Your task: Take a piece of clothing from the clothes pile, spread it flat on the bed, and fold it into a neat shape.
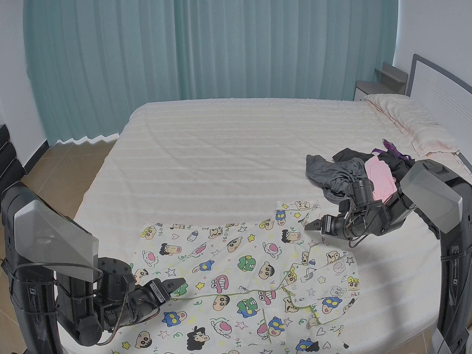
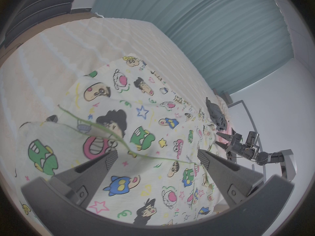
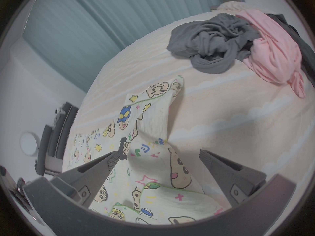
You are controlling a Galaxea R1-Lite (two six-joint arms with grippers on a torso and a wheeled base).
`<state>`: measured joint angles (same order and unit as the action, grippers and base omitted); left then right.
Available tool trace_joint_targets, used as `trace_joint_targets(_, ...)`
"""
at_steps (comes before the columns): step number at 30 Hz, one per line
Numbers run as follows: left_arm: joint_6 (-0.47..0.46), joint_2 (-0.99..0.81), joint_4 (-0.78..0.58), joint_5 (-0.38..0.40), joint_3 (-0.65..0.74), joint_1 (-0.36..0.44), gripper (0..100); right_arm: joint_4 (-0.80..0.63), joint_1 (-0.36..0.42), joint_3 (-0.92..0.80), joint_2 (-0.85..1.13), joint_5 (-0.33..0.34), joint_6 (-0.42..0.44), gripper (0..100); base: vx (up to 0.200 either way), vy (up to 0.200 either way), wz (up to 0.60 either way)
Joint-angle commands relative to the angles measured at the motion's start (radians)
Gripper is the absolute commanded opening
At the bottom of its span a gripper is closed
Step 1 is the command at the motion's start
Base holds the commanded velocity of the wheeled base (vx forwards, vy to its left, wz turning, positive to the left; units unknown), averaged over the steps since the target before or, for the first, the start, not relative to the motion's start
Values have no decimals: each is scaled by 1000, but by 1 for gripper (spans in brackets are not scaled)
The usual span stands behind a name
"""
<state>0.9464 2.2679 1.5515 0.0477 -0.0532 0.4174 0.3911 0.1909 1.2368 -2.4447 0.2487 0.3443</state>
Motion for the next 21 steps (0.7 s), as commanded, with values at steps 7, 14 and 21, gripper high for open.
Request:
trace_joint_targets(7, -1, 32, 19, -2, 15, 0, 100, -26, 21, 67, -54, 30, -18, 0, 0, 0, 0)
trace_joint_targets(14, -1, 32, 19, -2, 15, 0, 100, -57, -21, 15, -8, 63, -19, 0, 0, 0, 0)
trace_joint_targets(21, -3, 36, 19, -2, 13, 0, 100, -123, -68, -37, 23, 101, -13, 0, 0, 0, 0)
